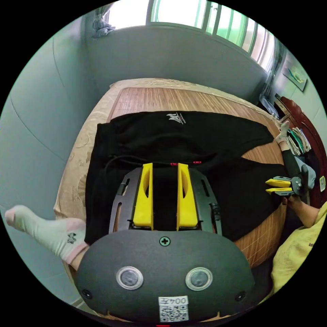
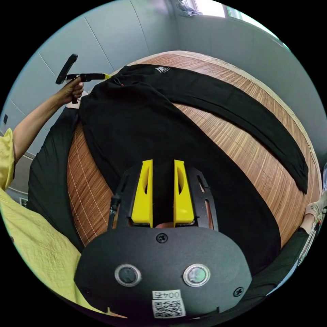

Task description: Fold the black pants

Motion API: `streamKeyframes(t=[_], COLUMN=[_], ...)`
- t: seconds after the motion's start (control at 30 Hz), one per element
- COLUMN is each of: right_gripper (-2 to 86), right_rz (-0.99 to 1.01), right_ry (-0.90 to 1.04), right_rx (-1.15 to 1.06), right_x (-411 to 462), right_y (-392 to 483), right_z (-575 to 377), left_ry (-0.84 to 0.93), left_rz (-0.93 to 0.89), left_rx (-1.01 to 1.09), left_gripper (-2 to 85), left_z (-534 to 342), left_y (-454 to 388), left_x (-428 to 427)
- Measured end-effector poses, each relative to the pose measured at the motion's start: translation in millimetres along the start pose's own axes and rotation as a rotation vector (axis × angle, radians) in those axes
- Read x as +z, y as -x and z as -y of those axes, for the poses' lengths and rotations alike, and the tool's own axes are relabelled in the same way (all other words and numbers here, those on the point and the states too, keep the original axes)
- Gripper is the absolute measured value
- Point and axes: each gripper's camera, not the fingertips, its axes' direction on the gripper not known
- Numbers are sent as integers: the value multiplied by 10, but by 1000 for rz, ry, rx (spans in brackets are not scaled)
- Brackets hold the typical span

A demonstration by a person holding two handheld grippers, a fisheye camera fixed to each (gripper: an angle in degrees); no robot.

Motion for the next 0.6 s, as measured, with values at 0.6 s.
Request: streamKeyframes(t=[0.6], right_gripper=[149], right_rz=[51], right_ry=[13], right_rx=[34], right_x=[-363], right_y=[-499], right_z=[-513], left_ry=[83], left_rz=[-89], left_rx=[11], left_gripper=[104], left_z=[-894], left_y=[-2402], left_x=[193])
